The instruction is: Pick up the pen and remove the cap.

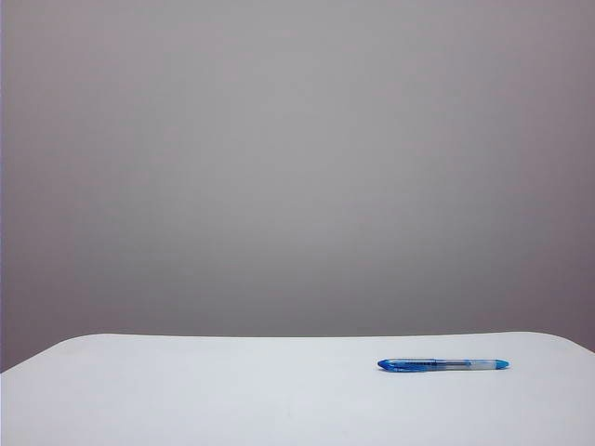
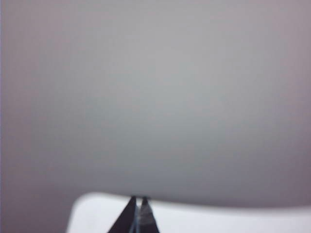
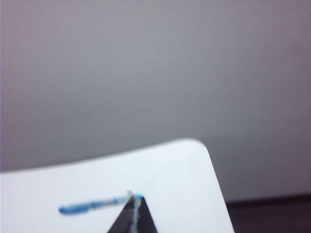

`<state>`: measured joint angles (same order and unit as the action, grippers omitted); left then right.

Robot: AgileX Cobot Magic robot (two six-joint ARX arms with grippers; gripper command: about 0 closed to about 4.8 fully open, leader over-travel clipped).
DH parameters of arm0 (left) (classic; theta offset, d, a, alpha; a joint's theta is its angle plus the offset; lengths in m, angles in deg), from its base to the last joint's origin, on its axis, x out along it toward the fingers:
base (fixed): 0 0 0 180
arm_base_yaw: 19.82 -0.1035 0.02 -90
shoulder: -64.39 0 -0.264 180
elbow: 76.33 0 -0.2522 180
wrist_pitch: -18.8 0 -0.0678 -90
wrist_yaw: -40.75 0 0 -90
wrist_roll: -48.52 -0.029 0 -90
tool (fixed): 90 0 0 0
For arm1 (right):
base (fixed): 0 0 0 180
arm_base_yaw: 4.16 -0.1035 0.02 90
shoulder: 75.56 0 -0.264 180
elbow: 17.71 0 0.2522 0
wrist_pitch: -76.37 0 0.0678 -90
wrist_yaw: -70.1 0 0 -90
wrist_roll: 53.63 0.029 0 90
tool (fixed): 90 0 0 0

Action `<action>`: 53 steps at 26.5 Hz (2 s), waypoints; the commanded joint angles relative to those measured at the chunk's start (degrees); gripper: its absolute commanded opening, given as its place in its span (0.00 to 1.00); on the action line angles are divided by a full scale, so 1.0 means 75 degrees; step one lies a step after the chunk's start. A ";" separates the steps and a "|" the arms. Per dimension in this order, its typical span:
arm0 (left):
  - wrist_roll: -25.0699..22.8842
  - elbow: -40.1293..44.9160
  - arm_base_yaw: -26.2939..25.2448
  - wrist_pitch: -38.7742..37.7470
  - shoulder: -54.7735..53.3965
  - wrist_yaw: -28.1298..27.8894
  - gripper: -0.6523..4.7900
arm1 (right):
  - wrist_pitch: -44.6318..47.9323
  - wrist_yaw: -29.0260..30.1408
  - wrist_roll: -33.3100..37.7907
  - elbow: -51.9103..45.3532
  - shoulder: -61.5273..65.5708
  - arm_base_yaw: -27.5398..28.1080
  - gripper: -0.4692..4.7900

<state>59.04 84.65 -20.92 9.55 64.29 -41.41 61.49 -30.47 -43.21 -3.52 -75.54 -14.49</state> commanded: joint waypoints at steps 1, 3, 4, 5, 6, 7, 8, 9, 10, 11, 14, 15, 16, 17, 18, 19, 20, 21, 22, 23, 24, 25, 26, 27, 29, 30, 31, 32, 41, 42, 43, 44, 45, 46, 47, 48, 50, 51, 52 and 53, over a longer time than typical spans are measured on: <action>0.0105 -0.0635 -0.0012 -0.0003 -0.0283 -0.0399 0.11 | 0.0326 0.0015 -0.0015 0.0067 0.0026 0.0012 0.09; 0.0055 -0.1169 -0.0012 -0.0280 -0.0845 -0.0405 0.11 | -0.0035 0.0032 0.0058 0.0458 0.0169 0.0000 0.09; 0.0047 -0.1343 -0.0012 -0.0341 -0.1067 -0.0414 0.11 | -0.0152 0.0026 0.0052 0.0629 0.0268 0.0000 0.09; 0.0015 -0.1547 -0.0009 -0.0367 -0.1364 -0.0405 0.11 | -0.0230 0.0015 0.0099 0.0833 0.0431 0.0000 0.09; -0.0026 -0.1708 -0.0009 -0.0364 -0.1623 -0.0364 0.11 | -0.0201 0.0017 0.0213 0.0979 0.0595 0.0015 0.09; -0.0149 -0.1912 -0.0009 -0.0364 -0.1944 -0.0332 0.11 | -0.0061 0.0017 0.0251 0.1142 0.0839 0.0015 0.09; -0.0277 -0.2081 -0.0009 -0.0376 -0.2218 -0.0323 0.11 | 0.0096 0.0015 0.0204 0.1279 0.1081 0.0015 0.09; -0.0393 -0.2256 -0.0006 -0.0388 -0.2486 -0.0312 0.11 | 0.0248 0.0009 0.0146 0.1422 0.1338 0.0015 0.09; -0.0536 -0.2486 -0.0006 -0.0437 -0.2809 -0.0210 0.11 | 0.0376 0.0003 0.0108 0.1641 0.1702 0.0015 0.09; -0.0647 -0.2669 -0.0006 -0.0478 -0.3063 -0.0102 0.11 | 0.0446 -0.0003 0.0032 0.1842 0.2031 0.0015 0.09; -0.0965 -0.3311 -0.0006 -0.0705 -0.3934 0.0149 0.11 | 0.0545 0.0026 -0.0341 0.2620 0.3232 0.0015 0.09; -0.1008 -0.3512 -0.0006 -0.0801 -0.4197 0.0286 0.11 | 0.0539 0.0026 -0.0516 0.2970 0.3754 0.0015 0.09; -0.1008 -0.3940 -0.0006 -0.1029 -0.4741 0.0574 0.11 | 0.0595 0.0026 -0.0801 0.3547 0.4616 0.0020 0.09; -0.1014 -0.4127 -0.0006 -0.1131 -0.4983 0.0697 0.11 | 0.0644 0.0044 -0.0965 0.3850 0.5047 0.0041 0.09; -0.1087 -0.4307 -0.0006 -0.1250 -0.5202 0.0787 0.11 | 0.0659 0.0085 -0.1166 0.4159 0.5502 0.0067 0.09; -0.1279 -0.4526 -0.0006 -0.1413 -0.5441 0.0860 0.11 | 0.0638 0.0207 -0.1556 0.4561 0.6030 0.0122 0.10; -0.1489 -0.4715 -0.0003 -0.1504 -0.5692 0.0871 0.11 | 0.0568 0.0481 -0.1985 0.4969 0.6537 0.0201 0.11; -0.1644 -0.4844 -0.0003 -0.1568 -0.5858 0.0874 0.11 | 0.0495 0.0801 -0.2334 0.5289 0.6921 0.0271 0.11; -0.1743 -0.4975 -0.0003 -0.1603 -0.6030 0.0874 0.11 | 0.0402 0.1142 -0.2667 0.5610 0.7280 0.0344 0.11; -0.1813 -0.5094 -0.0003 -0.1632 -0.6187 0.0871 0.11 | 0.0321 0.1533 -0.3025 0.6000 0.7734 0.0423 0.12; -0.1816 -0.5307 -0.0003 -0.1728 -0.6467 0.0874 0.11 | 0.0227 0.1900 -0.3512 0.6580 0.8390 0.0545 0.11; -0.1813 -0.5426 -0.0003 -0.1781 -0.6615 0.0880 0.11 | 0.0192 0.2017 -0.3783 0.6927 0.8798 0.0609 0.12; -0.1804 -0.5636 0.0006 -0.1897 -0.6866 0.0915 0.11 | 0.0105 0.2180 -0.4246 0.7458 0.9404 0.0673 0.12; -0.1807 -0.5767 0.0023 -0.1958 -0.7023 0.1052 0.11 | 0.0058 0.2261 -0.4505 0.7769 0.9774 0.0717 0.12; -0.1818 -0.6070 0.0239 -0.2031 -0.7428 0.1326 0.11 | -0.0119 0.2661 -0.5158 0.8495 1.0657 0.0883 0.12; -0.1848 -0.6155 0.0329 -0.2017 -0.7557 0.1358 0.11 | -0.0181 0.2801 -0.5289 0.8699 1.0911 0.0930 0.12; -0.1961 -0.6234 0.0443 -0.2017 -0.7685 0.1364 0.11 | -0.0239 0.2987 -0.5426 0.8903 1.1182 0.0973 0.12; -0.2133 -0.6309 0.0597 -0.2017 -0.7822 0.1326 0.11 | -0.0356 0.3220 -0.5557 0.9136 1.1482 0.1017 0.12; -0.2355 -0.6621 0.1664 -0.1932 -0.9183 0.1096 0.11 | -0.2302 0.4258 -0.7207 1.1211 1.3811 0.1265 0.14; -0.2349 -0.6621 0.1845 -0.1853 -0.9416 0.1049 0.11 | -0.2719 0.4348 -0.7530 1.1610 1.4274 0.1303 0.15; -0.2355 -0.6621 0.1958 -0.1792 -0.9544 0.0962 0.11 | -0.2981 0.4366 -0.7694 1.1846 1.4563 0.1326 0.15; -0.2375 -0.6621 0.2005 -0.1725 -0.9646 0.0889 0.11 | -0.3121 0.4389 -0.7764 1.1978 1.4734 0.1332 0.15; -0.2381 -0.6621 0.2011 -0.1667 -0.9728 0.0857 0.11 | -0.3381 0.4473 -0.7883 1.2190 1.5023 0.1329 0.15; -0.2381 -0.6621 0.2011 -0.1603 -0.9806 0.0871 0.11 | -0.3654 0.4672 -0.7994 1.2406 1.5317 0.1329 0.15; -0.2378 -0.6621 0.2040 -0.1594 -0.9839 0.0871 0.11 | -0.3899 0.4832 -0.8023 1.2572 1.5542 0.1326 0.16; -0.2387 -0.6624 0.2119 -0.1565 -0.9882 0.0868 0.11 | -0.4159 0.4995 -0.8040 1.2735 1.5766 0.1323 0.16; -0.2460 -0.6621 0.2159 -0.1495 -0.9932 0.0857 0.11 | -0.5187 0.5085 -0.8486 1.3149 1.6434 0.1250 0.24; -0.2521 -0.6621 0.2159 -0.1495 -0.9932 0.0854 0.11 | -0.5479 0.5045 -0.8682 1.3222 1.6588 0.1207 0.28; -0.2547 -0.6621 0.2159 -0.1466 -0.9932 0.0863 0.11 | -0.5901 0.4899 -0.9154 1.3263 1.6804 0.1087 0.33; -0.2547 -0.6621 0.2162 -0.1434 -0.9932 0.0871 0.11 | -0.6053 0.4759 -0.9422 1.3260 1.6923 0.1020 0.35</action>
<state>40.33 35.23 -4.57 -2.40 -10.33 -34.95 19.17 6.19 -109.81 95.79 51.05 -6.16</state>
